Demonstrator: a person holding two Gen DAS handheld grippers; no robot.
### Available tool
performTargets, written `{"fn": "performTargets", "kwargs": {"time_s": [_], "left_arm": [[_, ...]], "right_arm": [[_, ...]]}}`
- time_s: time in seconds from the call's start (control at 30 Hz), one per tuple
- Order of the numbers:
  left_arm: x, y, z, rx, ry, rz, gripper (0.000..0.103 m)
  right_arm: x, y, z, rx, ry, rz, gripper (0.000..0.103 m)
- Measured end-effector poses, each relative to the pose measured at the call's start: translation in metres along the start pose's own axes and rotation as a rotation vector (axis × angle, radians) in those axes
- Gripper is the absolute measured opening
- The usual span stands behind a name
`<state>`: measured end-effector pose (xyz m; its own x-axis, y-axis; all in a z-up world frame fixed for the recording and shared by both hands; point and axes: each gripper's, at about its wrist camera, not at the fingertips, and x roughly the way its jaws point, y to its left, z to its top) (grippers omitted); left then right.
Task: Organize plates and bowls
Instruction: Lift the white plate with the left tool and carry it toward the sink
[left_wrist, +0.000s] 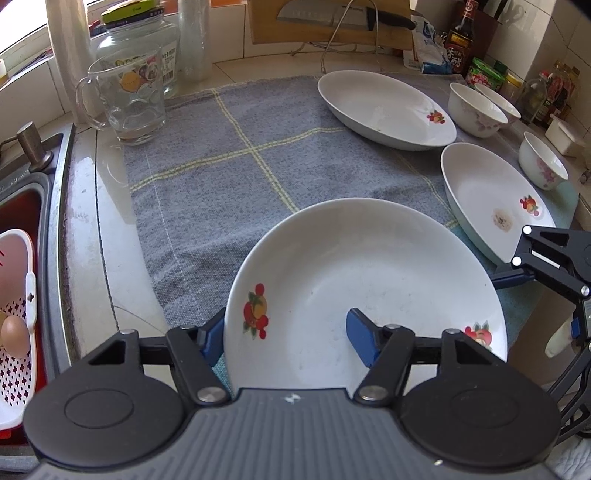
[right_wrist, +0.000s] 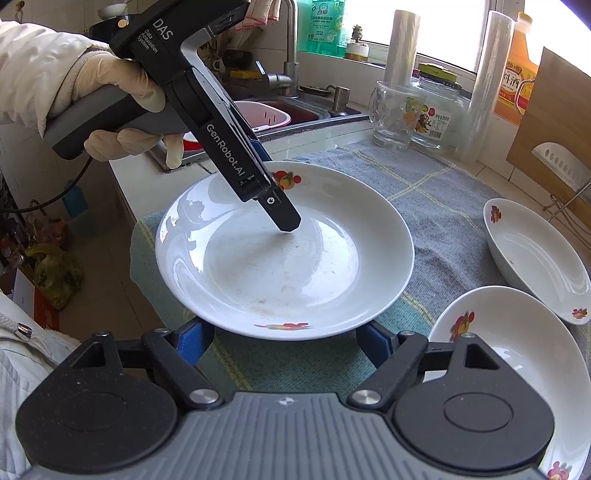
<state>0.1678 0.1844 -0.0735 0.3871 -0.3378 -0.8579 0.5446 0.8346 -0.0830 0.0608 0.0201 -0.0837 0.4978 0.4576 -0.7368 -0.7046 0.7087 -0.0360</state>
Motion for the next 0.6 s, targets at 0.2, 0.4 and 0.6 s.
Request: {"fn": "performTargets", "kwargs": {"time_s": [0.2, 0.4, 0.6], "left_arm": [[-0.002, 0.001, 0.0, -0.008, -0.004, -0.002, 0.065], [-0.006, 0.004, 0.007, -0.006, -0.021, -0.001, 0.065], [-0.005, 0.01, 0.016, 0.0, -0.032, 0.003, 0.065]], "right_arm": [[0.002, 0.0, 0.002, 0.007, 0.004, 0.004, 0.087], [0.002, -0.004, 0.005, 0.014, 0.0, 0.004, 0.087], [0.004, -0.008, 0.011, 0.011, -0.004, -0.002, 0.087]]}}
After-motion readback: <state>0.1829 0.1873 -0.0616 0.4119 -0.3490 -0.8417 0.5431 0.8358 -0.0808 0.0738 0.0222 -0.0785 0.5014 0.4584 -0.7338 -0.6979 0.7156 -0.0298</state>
